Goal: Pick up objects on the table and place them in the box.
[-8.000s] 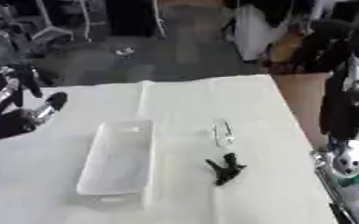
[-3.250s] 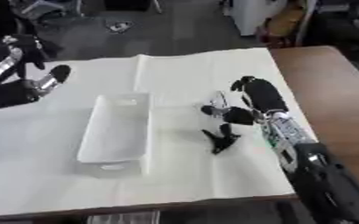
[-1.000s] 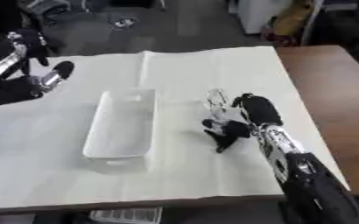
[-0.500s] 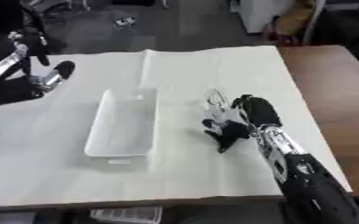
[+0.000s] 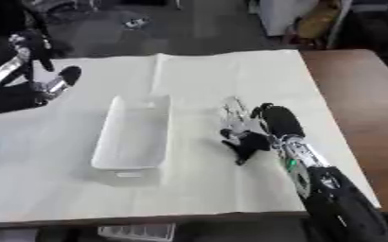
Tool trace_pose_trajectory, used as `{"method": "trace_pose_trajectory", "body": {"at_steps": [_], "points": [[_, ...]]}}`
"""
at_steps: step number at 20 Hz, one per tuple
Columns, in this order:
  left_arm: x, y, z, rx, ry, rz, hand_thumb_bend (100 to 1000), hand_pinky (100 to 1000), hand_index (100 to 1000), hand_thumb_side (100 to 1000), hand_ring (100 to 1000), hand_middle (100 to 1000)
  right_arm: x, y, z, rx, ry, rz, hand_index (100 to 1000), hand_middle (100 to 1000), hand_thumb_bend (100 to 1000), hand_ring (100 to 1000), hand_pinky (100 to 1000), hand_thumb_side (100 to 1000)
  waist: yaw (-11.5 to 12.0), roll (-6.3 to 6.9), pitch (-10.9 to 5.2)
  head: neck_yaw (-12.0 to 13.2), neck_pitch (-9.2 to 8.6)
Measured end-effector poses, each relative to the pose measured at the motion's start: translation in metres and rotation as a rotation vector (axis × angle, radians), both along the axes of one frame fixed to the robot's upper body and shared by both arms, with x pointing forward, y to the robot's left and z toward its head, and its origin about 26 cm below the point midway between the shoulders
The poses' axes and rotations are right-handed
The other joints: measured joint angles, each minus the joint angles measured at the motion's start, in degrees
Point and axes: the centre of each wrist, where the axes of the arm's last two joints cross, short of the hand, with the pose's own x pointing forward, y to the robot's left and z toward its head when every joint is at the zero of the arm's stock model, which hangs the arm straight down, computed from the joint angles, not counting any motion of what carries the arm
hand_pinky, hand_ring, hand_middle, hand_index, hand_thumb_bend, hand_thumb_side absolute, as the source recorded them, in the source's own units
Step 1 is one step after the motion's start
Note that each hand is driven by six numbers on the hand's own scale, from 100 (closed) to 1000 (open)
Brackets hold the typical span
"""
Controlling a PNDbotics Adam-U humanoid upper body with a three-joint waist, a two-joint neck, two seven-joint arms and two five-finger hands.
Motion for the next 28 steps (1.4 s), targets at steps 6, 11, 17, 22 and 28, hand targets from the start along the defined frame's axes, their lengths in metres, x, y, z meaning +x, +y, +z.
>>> {"method": "trace_pose_trajectory", "body": {"at_steps": [6,11,17,22,28], "points": [[0.0000,0.0000,0.0000,-0.003,0.001,-0.002,235,324,826,1000,558,666,0.0001,-0.0007,-0.0014,-0.011,0.006,0.012,755,657,631,714,825,998,0.00,0.00,0.00,0.04,0.00],[0.0000,0.0000,0.0000,-0.003,0.001,-0.002,235,324,826,1000,558,667,0.0002,-0.0009,-0.0019,-0.022,0.007,0.019,759,657,632,709,822,978,-0.01,0.00,0.01,0.05,0.00],[0.0000,0.0000,0.0000,-0.004,0.001,-0.003,235,324,826,1000,558,667,0.0020,-0.0007,-0.0006,-0.038,0.007,0.027,760,645,732,696,813,1000,-0.06,0.01,0.04,0.07,0.00],[0.0000,0.0000,0.0000,-0.004,0.002,-0.003,235,325,826,1000,558,668,0.0022,0.0006,-0.0057,-0.035,0.028,0.033,766,614,741,680,808,1000,-0.06,0.05,0.05,0.48,0.00],[0.0000,0.0000,0.0000,-0.005,0.002,-0.004,235,324,826,1000,558,668,0.0041,-0.0011,-0.0072,-0.048,0.036,0.033,759,554,710,658,797,1000,-0.06,0.07,0.08,0.50,0.00]]}}
